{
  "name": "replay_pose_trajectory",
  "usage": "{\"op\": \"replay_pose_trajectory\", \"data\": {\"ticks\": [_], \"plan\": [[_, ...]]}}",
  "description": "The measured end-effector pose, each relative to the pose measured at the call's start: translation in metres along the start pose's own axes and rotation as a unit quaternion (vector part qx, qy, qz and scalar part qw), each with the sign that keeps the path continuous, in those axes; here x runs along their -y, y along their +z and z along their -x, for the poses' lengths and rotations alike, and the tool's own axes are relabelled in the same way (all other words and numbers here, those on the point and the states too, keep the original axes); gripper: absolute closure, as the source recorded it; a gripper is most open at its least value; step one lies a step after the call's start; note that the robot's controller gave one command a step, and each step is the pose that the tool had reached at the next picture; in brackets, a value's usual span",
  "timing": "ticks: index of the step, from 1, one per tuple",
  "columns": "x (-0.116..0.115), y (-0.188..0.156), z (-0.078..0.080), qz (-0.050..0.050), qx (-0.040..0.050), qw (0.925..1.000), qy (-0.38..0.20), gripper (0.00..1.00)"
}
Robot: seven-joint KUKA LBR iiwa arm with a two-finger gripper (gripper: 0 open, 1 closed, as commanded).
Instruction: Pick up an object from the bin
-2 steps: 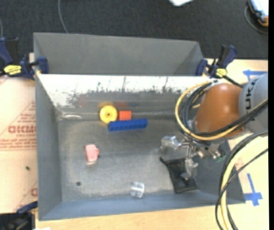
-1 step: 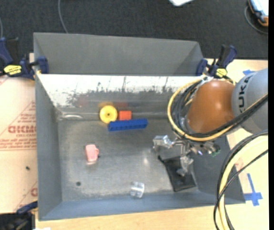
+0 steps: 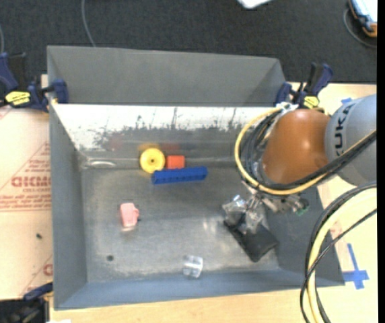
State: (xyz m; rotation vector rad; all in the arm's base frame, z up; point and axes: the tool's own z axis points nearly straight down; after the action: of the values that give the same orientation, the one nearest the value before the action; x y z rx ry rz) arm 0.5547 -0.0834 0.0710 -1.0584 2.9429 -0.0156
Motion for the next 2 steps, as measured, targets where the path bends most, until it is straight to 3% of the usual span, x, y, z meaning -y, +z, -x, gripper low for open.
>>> {"op": "replay_pose_trajectory", "data": {"ticks": [1,2], "plan": [[0.0,0.0,0.0,0.0,0.0,1.0,0.0,1.0],[-0.001,-0.074,0.006,0.001,-0.0008,1.0,0.0,1.0]]}}
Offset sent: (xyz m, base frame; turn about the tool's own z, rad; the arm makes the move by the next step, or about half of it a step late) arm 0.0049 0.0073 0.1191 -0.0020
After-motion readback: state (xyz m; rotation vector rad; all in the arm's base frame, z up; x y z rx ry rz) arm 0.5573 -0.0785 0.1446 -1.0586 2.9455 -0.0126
